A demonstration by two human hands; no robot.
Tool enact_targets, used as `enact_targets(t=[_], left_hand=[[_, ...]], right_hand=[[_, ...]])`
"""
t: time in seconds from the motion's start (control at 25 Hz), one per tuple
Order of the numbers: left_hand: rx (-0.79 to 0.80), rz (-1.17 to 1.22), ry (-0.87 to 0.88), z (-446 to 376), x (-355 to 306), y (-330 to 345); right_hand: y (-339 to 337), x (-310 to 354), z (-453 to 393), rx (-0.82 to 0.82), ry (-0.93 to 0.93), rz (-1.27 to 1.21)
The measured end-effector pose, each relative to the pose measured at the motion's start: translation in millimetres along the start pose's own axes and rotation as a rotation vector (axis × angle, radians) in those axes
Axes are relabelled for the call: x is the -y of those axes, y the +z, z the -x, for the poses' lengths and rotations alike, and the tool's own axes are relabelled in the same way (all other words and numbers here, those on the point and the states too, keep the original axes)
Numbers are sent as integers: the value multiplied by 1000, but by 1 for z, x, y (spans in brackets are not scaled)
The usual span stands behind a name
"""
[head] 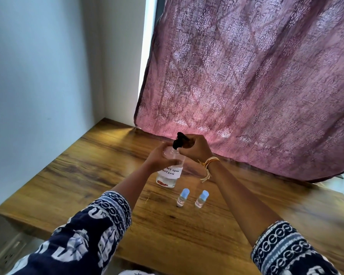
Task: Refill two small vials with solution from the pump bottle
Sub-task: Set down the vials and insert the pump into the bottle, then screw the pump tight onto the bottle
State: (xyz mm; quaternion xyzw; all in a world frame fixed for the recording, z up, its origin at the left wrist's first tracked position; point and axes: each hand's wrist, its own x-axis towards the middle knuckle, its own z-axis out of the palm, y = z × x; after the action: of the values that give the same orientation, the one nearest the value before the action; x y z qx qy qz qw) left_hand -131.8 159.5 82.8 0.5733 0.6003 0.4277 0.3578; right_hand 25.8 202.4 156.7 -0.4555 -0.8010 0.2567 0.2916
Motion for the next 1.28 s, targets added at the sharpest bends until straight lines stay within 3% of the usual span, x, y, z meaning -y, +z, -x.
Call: enact_targets(t=[0.4, 0.52, 0.64, 0.76, 0.96, 1.04, 1.16, 1.28], left_hand=[[-19, 29, -11, 0, 0, 1], [-22, 5, -2, 1, -1, 2], [-31, -1, 3, 1, 0, 2], [-28, 0, 11, 1, 0, 2], [-26, 2, 4, -1, 2, 3], [-27, -1, 15, -1, 3, 3], [-40, -11, 31, 0, 3, 3], [-23, 2, 5, 0, 2, 3]], right_hand=[[9, 3, 2, -100, 59, 132], [5, -1, -3, 29, 87, 94], [3, 0, -3, 141, 83, -115], [1, 1, -1, 82, 23, -49], [10, 6, 5, -112, 85, 80], [19, 4, 7, -70, 124, 18], [19, -1, 7, 119, 169, -229], [11, -5, 4, 44, 160, -228]])
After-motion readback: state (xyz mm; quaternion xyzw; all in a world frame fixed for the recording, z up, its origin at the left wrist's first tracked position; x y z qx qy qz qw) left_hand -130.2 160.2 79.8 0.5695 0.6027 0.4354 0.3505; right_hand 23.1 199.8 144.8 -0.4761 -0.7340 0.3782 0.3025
